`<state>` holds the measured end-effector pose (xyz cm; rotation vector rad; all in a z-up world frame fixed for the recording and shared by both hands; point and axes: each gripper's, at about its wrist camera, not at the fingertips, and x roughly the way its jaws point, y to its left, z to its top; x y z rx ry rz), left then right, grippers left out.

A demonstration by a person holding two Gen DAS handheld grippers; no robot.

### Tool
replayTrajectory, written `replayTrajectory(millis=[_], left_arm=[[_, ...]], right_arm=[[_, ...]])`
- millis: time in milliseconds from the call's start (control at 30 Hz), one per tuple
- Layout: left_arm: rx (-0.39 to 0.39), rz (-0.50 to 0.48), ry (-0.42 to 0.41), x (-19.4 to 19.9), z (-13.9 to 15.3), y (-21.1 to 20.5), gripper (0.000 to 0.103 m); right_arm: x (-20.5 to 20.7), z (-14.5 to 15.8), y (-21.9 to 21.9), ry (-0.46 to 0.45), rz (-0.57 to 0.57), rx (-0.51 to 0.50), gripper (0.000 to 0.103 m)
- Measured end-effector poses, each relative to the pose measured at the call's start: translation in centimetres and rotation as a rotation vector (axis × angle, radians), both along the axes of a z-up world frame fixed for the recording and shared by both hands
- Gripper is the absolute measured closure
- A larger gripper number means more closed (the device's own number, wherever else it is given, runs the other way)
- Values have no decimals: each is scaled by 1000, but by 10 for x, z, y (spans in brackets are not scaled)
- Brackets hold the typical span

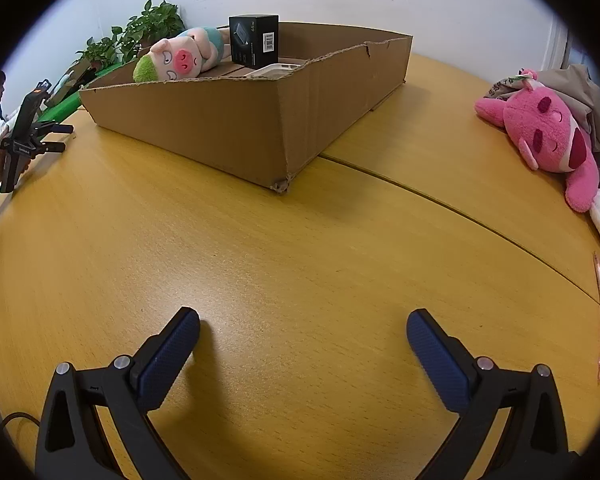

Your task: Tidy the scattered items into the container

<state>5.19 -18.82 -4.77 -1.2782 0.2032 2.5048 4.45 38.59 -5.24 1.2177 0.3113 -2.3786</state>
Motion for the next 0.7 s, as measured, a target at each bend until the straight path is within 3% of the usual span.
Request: replayTrajectory(millis=[700], left_arm=[[-2, 1, 2, -1, 1, 3, 0]], right_arm=[[-1, -1, 0, 1, -1, 0, 0]])
